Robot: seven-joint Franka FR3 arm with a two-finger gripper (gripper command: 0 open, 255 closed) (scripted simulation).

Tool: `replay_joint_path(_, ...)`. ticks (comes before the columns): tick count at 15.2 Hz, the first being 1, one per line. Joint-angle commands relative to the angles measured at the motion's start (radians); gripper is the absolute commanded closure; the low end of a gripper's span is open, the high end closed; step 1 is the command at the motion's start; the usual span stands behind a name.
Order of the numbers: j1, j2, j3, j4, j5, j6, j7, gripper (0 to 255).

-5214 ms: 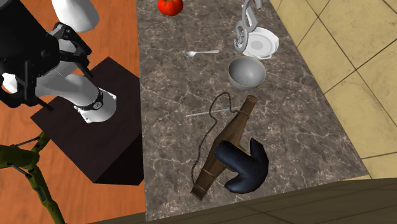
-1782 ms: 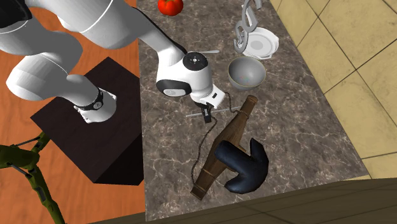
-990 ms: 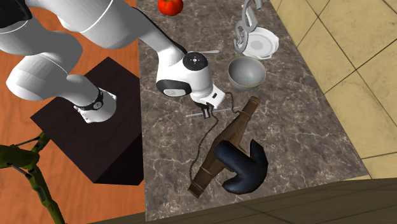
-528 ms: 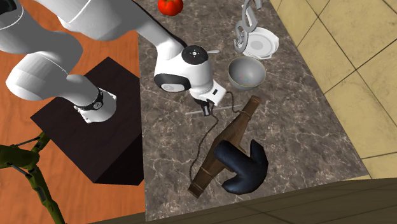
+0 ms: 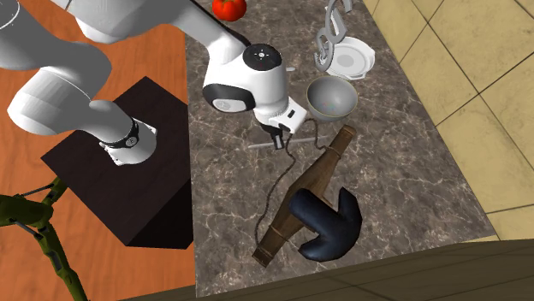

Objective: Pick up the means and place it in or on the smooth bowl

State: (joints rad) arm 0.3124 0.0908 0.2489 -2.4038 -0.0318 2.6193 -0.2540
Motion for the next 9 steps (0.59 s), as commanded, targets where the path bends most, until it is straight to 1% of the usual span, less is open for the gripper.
replay_joint_path(1,-0.002,-0.027,0.002,0.005,0.014,-0.03,-0.012,255)
replay_joint_path(9,-0.003,-0.11,0.004,0.035,0.049,-0.14,-0.037,255)
